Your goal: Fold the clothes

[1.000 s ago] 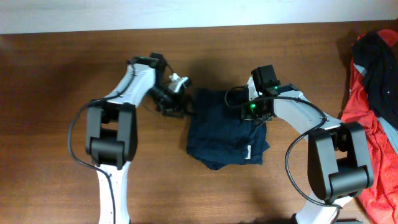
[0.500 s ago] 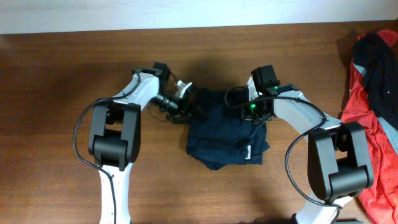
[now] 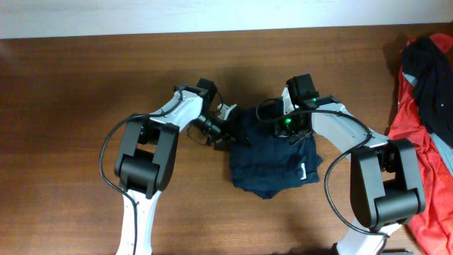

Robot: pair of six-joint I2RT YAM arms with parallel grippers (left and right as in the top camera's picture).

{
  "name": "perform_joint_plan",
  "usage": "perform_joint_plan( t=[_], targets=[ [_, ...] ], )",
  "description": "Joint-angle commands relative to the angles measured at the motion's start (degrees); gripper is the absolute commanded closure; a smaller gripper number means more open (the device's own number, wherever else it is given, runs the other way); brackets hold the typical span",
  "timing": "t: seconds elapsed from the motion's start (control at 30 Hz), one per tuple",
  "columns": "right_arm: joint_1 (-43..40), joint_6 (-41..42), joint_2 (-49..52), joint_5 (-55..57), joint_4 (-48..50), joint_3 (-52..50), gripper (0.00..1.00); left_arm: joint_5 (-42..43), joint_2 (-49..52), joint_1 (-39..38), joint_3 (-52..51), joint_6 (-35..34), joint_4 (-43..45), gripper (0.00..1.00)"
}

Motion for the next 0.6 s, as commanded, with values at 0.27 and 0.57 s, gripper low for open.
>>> perform_joint_plan(
  t=[0.27, 0.57],
  targets=[
    [-0.09, 1.81, -0.24, -1.2, -0.11, -0.17, 0.96, -5.6, 1.33, 1.27, -0.96, -4.66, -2.4, 0.42],
    [-0.09, 5.01, -0.24, -2.08, 1.29, -0.17, 0.96, -11.89, 0.9, 1.99, -0.94, -8.92, 6.93, 0.42]
  ],
)
